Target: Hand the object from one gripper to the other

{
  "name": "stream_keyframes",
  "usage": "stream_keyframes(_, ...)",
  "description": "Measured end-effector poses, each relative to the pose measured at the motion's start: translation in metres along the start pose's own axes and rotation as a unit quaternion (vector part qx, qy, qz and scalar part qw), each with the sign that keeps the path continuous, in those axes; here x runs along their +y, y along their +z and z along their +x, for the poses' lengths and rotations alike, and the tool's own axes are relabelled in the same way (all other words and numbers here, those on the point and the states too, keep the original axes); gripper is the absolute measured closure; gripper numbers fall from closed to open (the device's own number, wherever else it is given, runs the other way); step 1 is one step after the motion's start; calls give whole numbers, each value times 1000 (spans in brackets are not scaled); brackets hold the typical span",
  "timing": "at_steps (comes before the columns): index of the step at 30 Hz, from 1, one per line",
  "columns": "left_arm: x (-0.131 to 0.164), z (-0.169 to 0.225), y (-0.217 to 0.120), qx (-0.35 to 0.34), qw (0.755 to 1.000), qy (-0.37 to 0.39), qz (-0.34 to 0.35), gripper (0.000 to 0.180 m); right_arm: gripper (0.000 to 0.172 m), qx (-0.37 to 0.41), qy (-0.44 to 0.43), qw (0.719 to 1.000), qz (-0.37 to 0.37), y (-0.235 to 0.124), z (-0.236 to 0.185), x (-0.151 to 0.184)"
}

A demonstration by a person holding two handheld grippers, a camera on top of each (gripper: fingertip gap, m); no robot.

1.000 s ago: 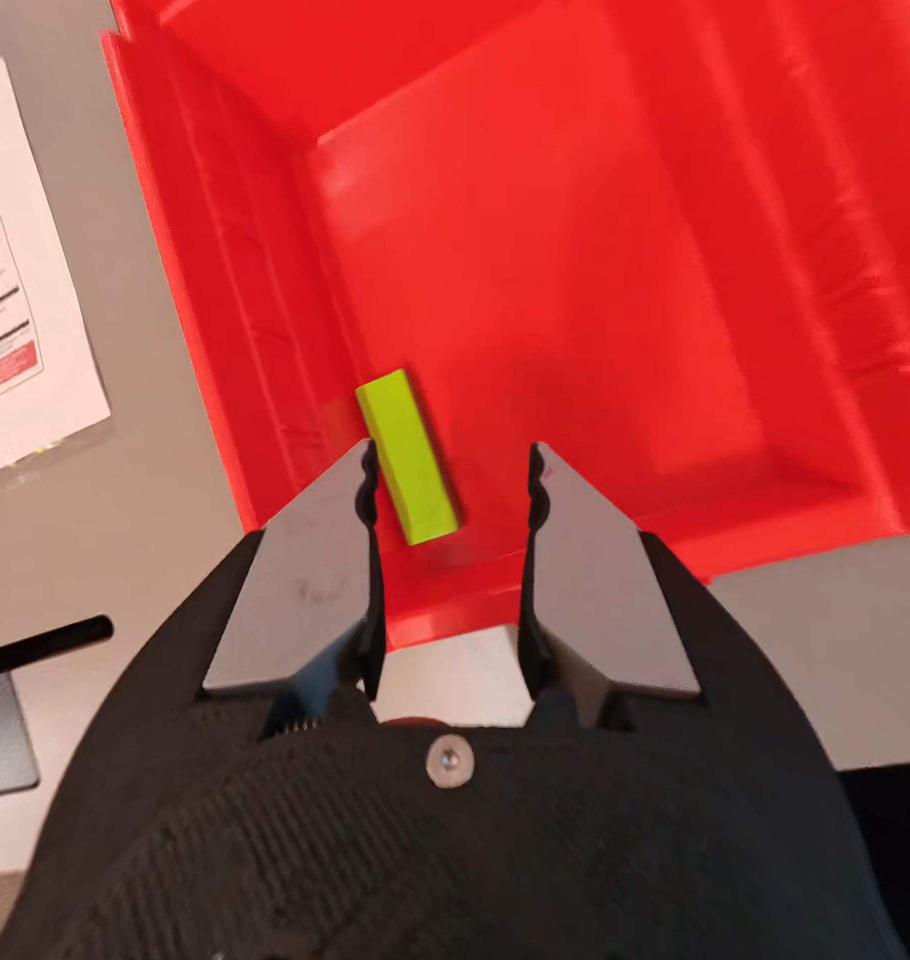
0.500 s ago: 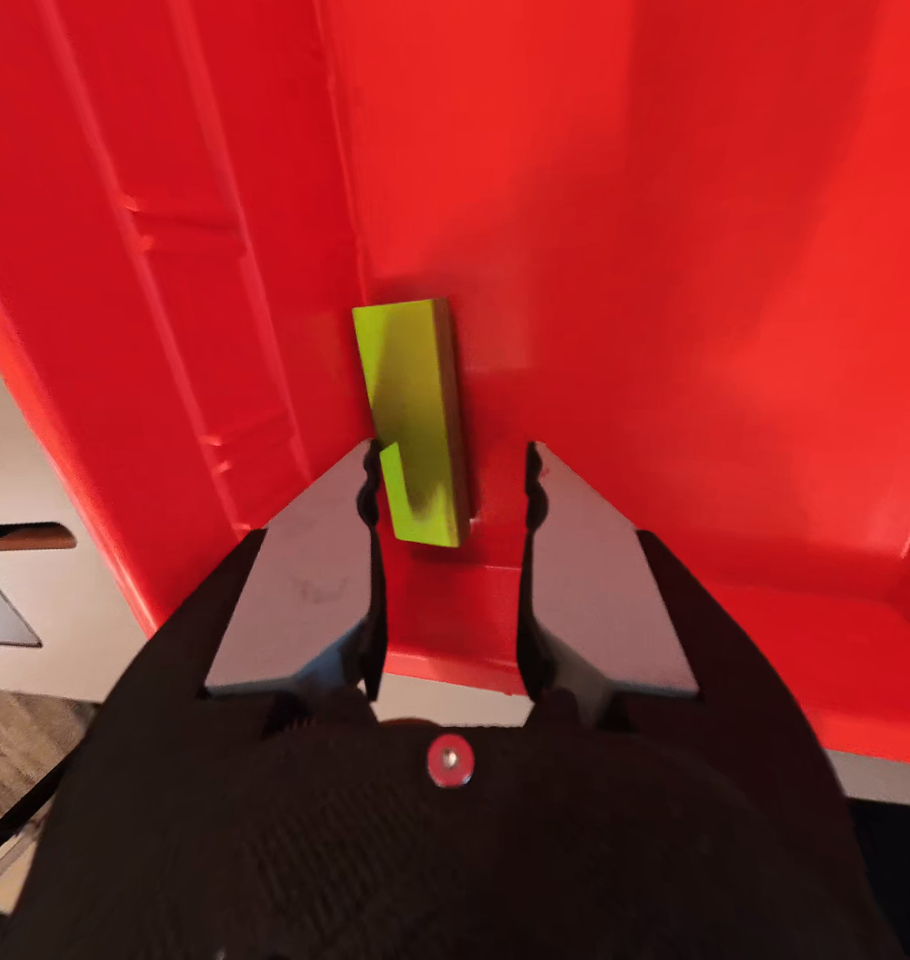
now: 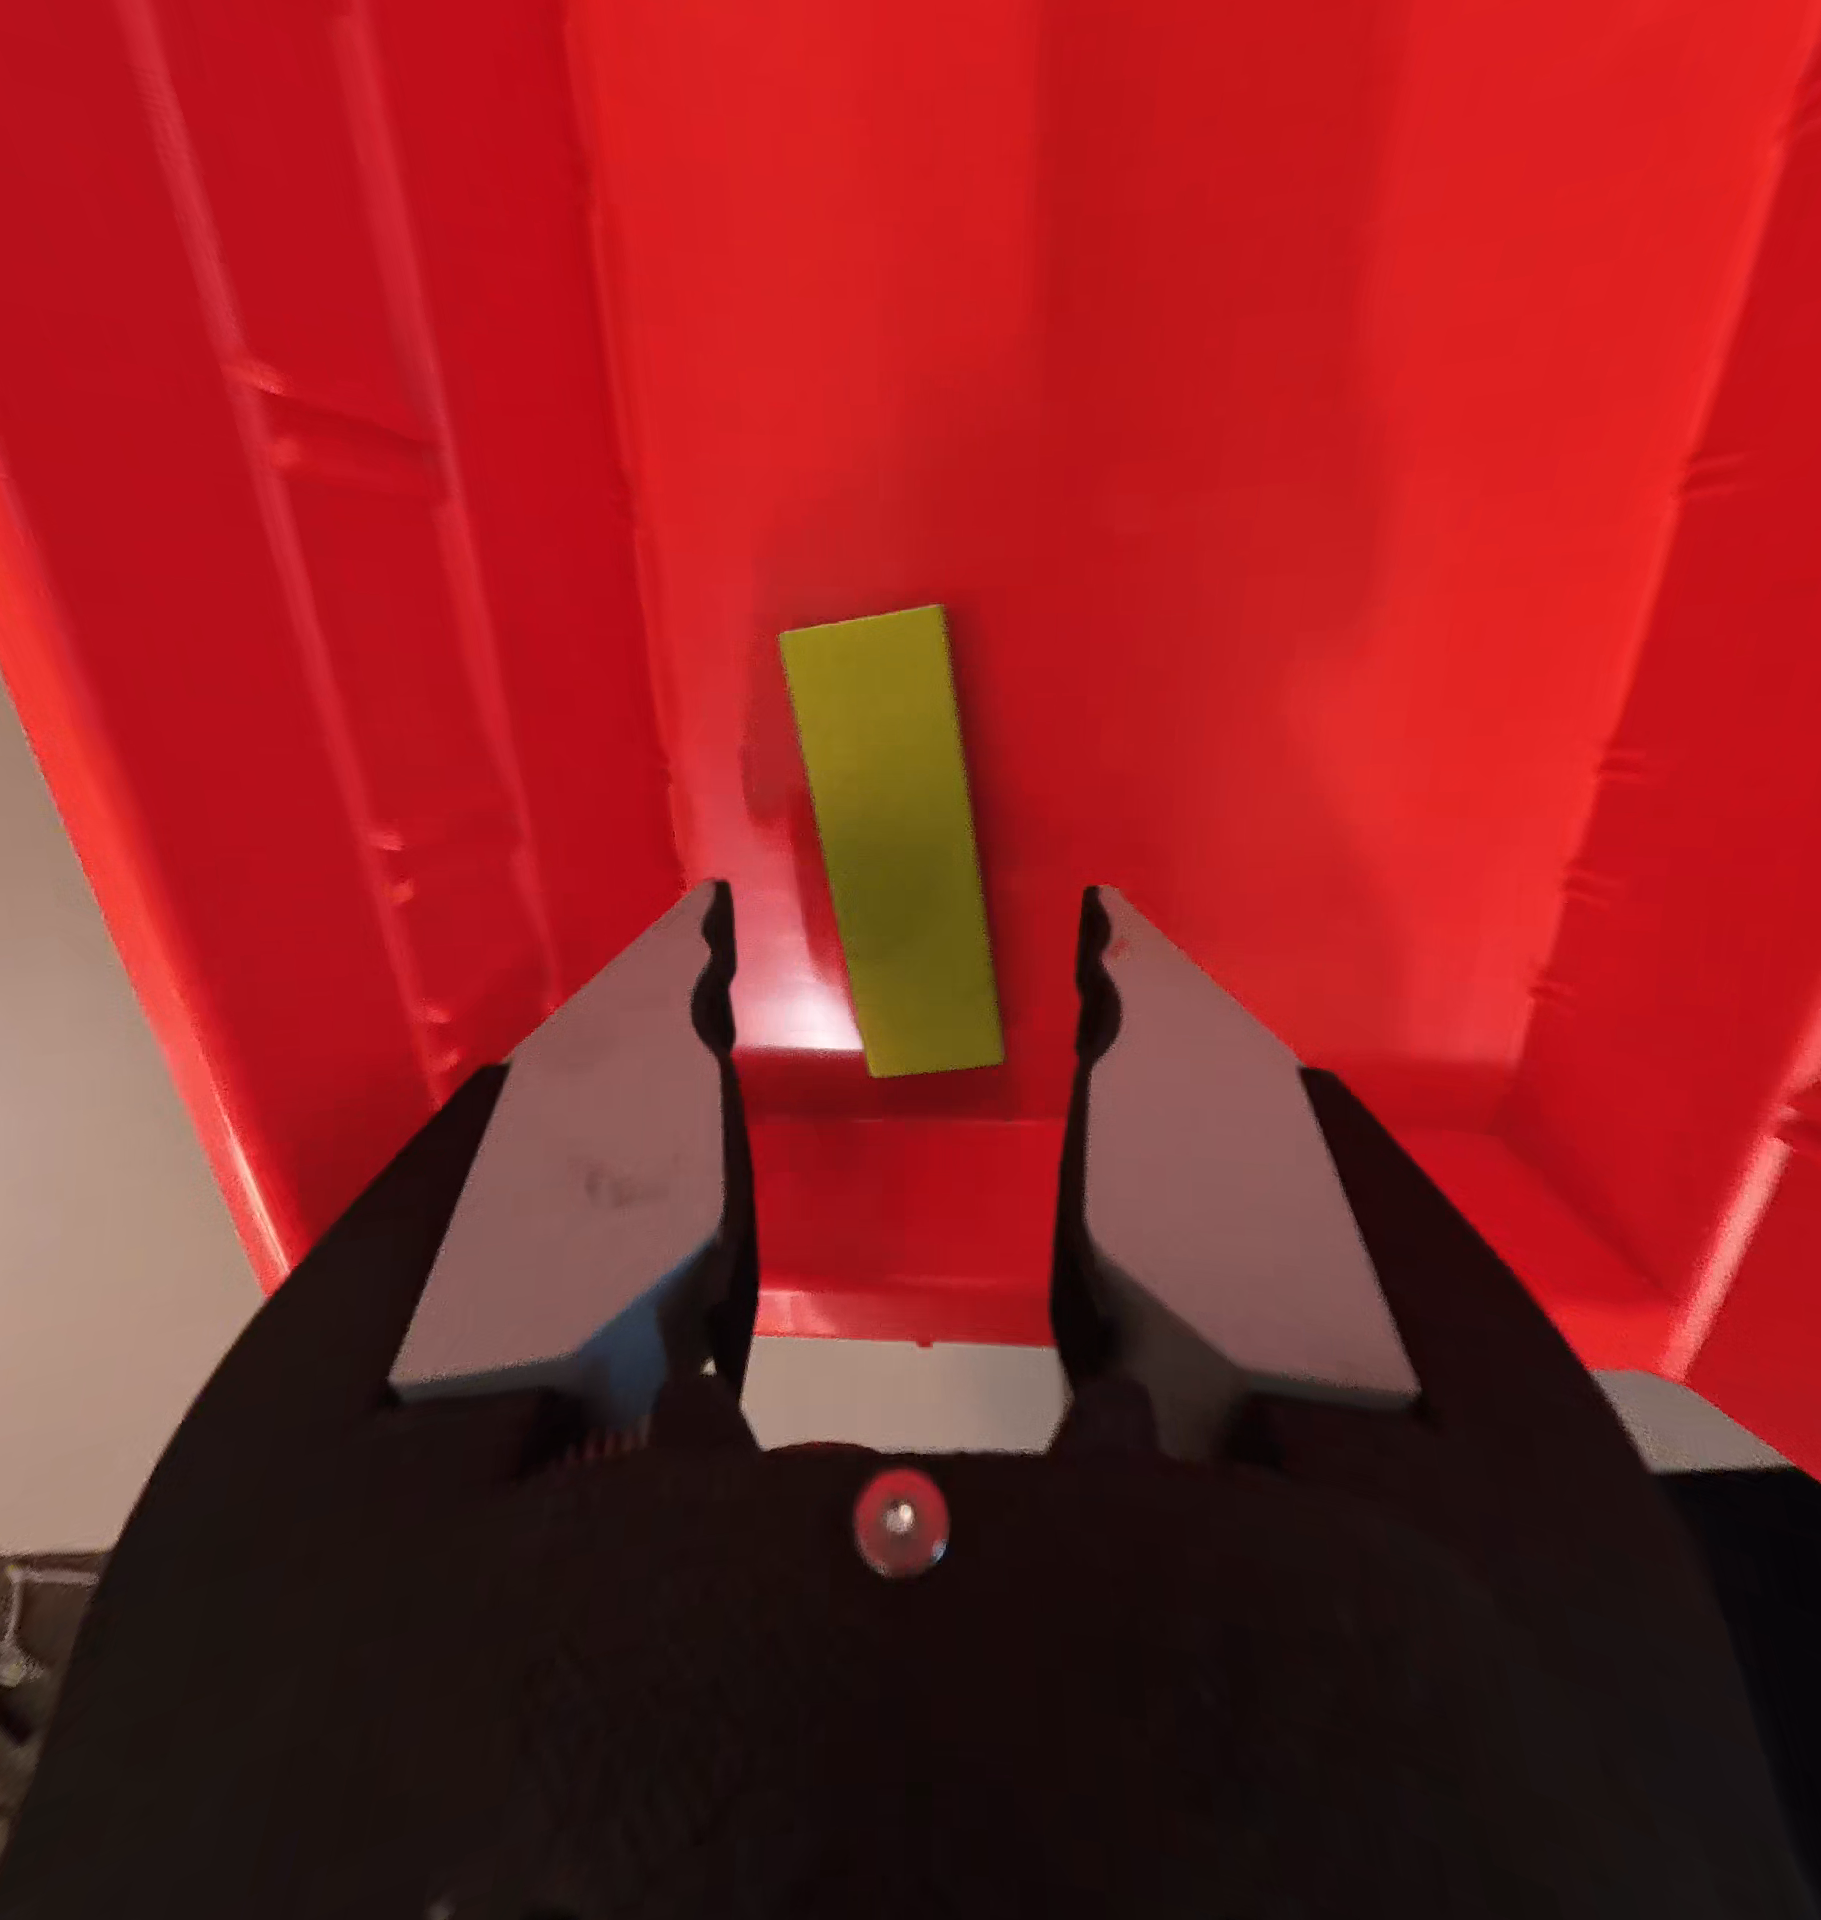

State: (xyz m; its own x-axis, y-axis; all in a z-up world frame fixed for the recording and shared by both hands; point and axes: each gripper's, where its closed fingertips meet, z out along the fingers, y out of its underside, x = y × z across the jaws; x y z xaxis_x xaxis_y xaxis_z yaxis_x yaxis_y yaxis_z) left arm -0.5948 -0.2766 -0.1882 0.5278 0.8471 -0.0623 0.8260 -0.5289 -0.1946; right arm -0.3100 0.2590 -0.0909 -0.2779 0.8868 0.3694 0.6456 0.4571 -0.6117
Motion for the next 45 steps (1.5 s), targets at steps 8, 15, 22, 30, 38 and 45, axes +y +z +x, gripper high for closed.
stream_keyframes(8, 0, 2, 17, 20, 1000, 12, 0, 151, 128, -10, 1, 1000, 2, 2, -6, -3)
stream_keyframes(15, -9, 18, -9, 1, 991, 116, 71, 152, 131, -91, 22, 994, 64, -5, -33, -26)
stream_keyframes(22, -51, 137, -149, 153, 890, 202, 379, 152, 125, -219, 49, 949, 222, -33, -75, -94)
stream_keyframes(30, 10, 333, -246, 490, 635, 305, 514, 152, 115, -403, 66, 845, 345, -78, -160, -181)
stream_keyframes(38, 29, 379, -231, 546, 589, 318, 504, 152, 128, -464, 93, 807, 354, -78, -177, -201)
stream_keyframes(45, 33, 384, -220, 580, 587, 306, 475, 152, 142, -467, 77, 810, 346, -69, -186, -201)
